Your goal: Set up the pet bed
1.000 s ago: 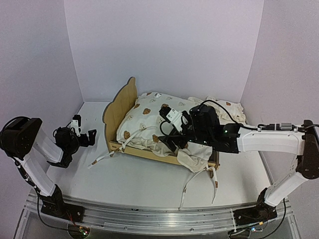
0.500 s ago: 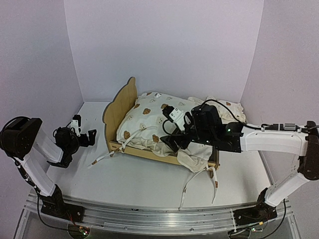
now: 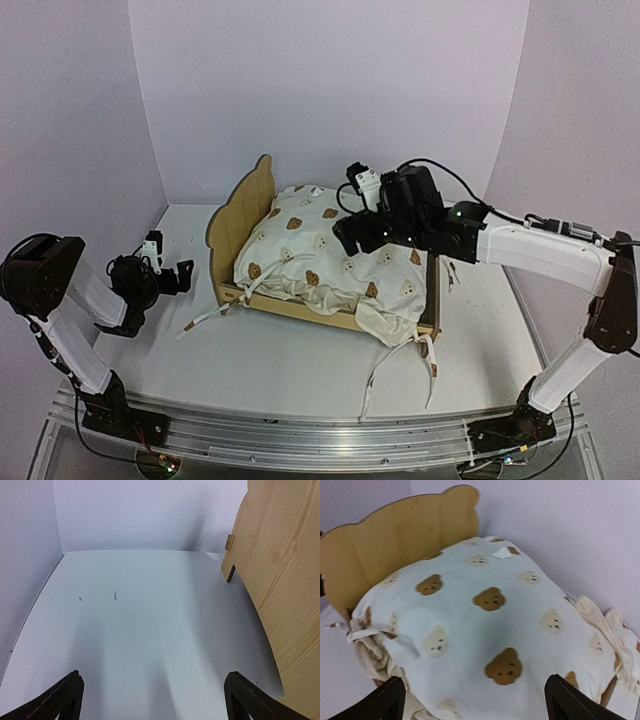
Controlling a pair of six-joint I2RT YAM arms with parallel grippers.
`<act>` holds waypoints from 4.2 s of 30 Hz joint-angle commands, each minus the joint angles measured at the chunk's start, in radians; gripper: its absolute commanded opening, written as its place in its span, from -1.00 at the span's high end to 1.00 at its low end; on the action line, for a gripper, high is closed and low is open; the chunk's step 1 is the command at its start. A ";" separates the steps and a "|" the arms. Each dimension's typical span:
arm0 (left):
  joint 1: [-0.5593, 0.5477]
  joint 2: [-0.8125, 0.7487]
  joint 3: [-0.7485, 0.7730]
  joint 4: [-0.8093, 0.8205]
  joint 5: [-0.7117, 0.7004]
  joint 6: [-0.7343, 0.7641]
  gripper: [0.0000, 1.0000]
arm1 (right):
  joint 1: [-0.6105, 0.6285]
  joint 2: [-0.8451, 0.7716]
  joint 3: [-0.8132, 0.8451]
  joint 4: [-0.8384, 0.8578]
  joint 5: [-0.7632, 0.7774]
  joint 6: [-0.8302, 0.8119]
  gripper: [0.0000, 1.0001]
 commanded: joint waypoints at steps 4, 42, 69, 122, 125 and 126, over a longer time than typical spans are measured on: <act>0.001 -0.028 0.009 -0.006 0.088 0.034 -0.99 | -0.230 0.053 0.170 -0.421 0.187 0.359 -0.84; -0.274 -0.352 1.078 -1.592 0.117 0.410 -0.99 | -0.162 0.067 -0.097 -0.655 -0.122 0.793 0.18; -0.416 -0.480 0.353 -1.603 0.050 1.006 -0.41 | -0.655 0.846 1.049 -0.865 -0.648 0.268 -0.11; -0.066 0.076 1.062 -1.498 0.275 0.893 -0.38 | -0.211 0.041 -0.058 -0.598 -0.612 0.495 -0.17; -0.013 -0.008 1.041 -1.555 0.282 0.893 -0.47 | -0.348 -0.008 0.006 -0.629 -0.631 0.377 -0.25; 0.003 -0.049 1.029 -1.576 0.286 0.894 -0.51 | -0.393 -0.012 0.041 -0.629 -0.647 0.335 -0.28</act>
